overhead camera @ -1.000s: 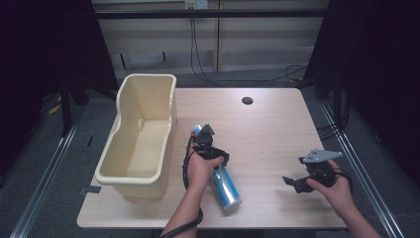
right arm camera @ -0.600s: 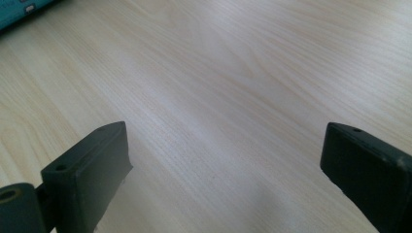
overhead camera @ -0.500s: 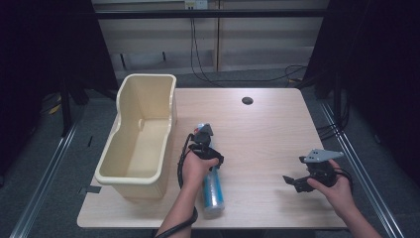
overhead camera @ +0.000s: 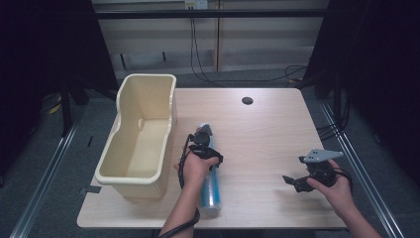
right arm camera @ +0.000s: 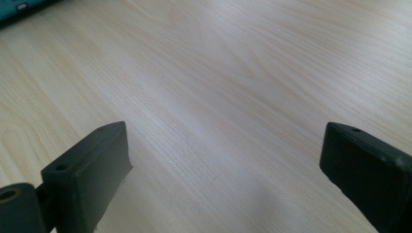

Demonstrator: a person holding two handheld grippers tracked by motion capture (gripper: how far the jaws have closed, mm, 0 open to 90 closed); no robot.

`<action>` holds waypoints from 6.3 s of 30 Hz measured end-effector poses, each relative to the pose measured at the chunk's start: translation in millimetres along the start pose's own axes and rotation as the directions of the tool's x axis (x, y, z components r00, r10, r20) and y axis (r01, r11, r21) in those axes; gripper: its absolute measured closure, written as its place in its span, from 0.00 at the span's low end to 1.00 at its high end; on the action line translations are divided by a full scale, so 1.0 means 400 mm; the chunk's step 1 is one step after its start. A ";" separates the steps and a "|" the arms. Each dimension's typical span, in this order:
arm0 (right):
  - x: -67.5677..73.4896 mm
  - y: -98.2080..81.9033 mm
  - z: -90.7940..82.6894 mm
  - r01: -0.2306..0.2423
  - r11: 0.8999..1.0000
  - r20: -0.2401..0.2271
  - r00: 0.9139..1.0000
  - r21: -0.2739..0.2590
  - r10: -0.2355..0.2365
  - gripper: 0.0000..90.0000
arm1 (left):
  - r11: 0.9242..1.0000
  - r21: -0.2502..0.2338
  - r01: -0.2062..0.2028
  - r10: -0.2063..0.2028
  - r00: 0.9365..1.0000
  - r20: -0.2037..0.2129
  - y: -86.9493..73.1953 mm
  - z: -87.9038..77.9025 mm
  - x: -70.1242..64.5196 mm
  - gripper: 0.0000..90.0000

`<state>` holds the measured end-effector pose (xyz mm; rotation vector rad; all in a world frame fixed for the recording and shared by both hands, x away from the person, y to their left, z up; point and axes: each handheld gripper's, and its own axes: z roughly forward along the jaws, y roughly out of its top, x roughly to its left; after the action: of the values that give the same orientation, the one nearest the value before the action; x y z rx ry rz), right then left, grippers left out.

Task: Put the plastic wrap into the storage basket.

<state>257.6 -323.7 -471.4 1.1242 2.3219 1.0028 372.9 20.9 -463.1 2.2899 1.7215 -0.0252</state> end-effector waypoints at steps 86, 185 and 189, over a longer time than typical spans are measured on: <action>-0.004 0.003 -0.003 -0.028 0.999 -0.034 0.999 -0.033 0.027 0.05 | 0.998 0.050 -0.041 0.045 0.995 -0.087 -0.050 0.001 0.016 0.35; -0.008 0.006 -0.011 -0.048 0.997 -0.045 0.998 -0.062 0.045 0.05 | 1.000 0.013 0.002 -0.002 1.000 0.021 -0.004 -0.635 0.170 0.36; -0.007 0.006 -0.009 -0.045 0.997 -0.046 0.998 -0.059 0.042 0.05 | 1.000 0.010 0.018 -0.018 1.000 0.019 -0.012 -0.638 0.186 0.36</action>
<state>258.4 -326.6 -467.2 1.1444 2.2948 1.1172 351.7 150.4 -232.0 2.2737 1.7364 -0.0599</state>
